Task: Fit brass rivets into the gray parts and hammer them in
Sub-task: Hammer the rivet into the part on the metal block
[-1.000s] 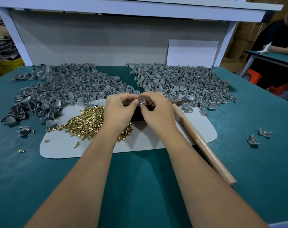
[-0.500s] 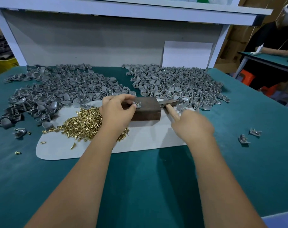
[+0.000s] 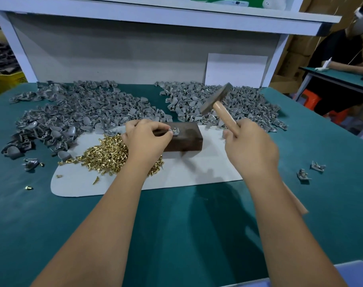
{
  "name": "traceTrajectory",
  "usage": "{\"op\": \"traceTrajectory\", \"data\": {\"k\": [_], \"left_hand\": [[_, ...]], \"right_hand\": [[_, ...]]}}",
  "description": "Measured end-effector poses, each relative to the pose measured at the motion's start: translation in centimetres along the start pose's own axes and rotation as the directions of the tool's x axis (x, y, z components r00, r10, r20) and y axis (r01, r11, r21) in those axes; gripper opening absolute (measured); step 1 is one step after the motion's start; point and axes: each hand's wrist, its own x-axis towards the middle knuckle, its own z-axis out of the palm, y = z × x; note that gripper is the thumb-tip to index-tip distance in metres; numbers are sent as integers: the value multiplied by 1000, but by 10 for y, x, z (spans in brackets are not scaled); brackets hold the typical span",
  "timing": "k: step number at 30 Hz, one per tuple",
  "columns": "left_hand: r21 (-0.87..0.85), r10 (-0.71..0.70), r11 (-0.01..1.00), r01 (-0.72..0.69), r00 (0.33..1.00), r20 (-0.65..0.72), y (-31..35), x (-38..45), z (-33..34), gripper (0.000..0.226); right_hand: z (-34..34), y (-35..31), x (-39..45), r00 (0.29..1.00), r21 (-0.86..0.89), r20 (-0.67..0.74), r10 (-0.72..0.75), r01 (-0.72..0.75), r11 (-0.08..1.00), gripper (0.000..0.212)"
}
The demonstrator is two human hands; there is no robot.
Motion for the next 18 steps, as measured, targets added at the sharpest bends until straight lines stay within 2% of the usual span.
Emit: {"op": "traceTrajectory", "data": {"k": [4,7,11,15,18], "left_hand": [[-7,-2,1000,2,1000,-18,0,-1,3,15],[-15,-47,999,46,998,-32,0,-1,4,22],[-44,-85,996,83,996,-35,2,-1,6,29],[-38,-69,997,67,997,-43,1,-2,6,19],[-66,-90,994,88,996,-25,1,-3,4,24]], "right_hand": [[1,-8,-9,992,148,75,-104,92,985,10],[-2,-14,-13,979,53,90,-182,178,983,11],[-9,-23,-13,966,51,-2,-258,257,965,42],[-10,-24,-15,944,47,-119,-308,315,948,53],[-1,-25,-21,937,-27,44,-348,349,937,55]]}}
